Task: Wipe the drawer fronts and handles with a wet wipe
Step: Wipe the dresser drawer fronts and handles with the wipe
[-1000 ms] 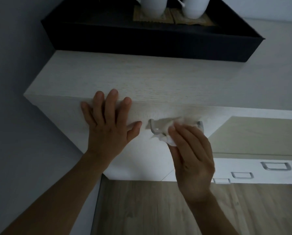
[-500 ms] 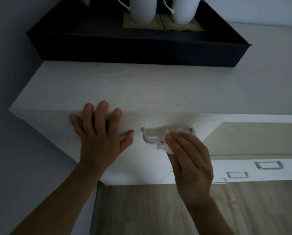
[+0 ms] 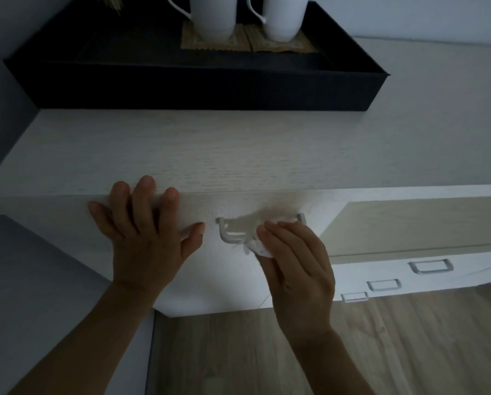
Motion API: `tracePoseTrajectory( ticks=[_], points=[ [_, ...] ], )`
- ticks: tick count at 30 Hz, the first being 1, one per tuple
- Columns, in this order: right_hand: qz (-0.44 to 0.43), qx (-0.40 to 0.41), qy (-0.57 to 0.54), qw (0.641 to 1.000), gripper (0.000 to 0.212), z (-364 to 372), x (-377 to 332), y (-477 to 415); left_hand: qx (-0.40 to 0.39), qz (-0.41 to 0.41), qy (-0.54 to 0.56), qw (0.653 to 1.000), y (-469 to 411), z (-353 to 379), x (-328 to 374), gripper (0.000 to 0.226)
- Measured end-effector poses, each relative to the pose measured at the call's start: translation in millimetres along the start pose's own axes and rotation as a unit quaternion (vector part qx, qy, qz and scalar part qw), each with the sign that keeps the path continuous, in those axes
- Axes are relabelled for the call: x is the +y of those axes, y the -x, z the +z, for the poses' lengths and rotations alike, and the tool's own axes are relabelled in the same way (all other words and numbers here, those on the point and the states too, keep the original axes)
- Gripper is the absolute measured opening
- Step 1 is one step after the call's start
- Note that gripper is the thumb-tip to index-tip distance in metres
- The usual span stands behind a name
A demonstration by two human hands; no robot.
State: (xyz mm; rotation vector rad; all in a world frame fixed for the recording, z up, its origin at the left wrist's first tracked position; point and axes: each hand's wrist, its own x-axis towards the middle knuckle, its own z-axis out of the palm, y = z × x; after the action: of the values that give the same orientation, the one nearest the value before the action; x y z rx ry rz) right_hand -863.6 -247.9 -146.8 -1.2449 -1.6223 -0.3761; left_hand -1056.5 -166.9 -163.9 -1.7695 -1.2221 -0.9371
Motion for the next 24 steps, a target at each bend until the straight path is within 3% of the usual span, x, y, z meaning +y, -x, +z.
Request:
tracePoseTrajectory(
  ticks=[11,17,20,24],
  points=[
    [-0.023,-0.014,-0.007,1.000,0.022,8.1,2.6,-2.9,-0.015,0.013,-0.016,1.000,0.8,-3.1,-3.8,0.057],
    [0.006,0.011,-0.002,1.000,0.026,12.5,-5.6,-2.4,-0.009,0.086,-0.036,0.996,2.7,-8.5,-26.3,0.057],
    [0.033,0.035,0.011,0.999,0.026,22.7,-24.3,-5.5,-0.009,0.085,-0.027,0.996,2.3,-8.2,-24.9,0.054],
    [0.029,0.008,0.000,1.000,0.023,29.3,-28.7,-6.2,-0.014,0.077,-0.021,0.997,1.6,-7.8,-21.7,0.054]
  ],
)
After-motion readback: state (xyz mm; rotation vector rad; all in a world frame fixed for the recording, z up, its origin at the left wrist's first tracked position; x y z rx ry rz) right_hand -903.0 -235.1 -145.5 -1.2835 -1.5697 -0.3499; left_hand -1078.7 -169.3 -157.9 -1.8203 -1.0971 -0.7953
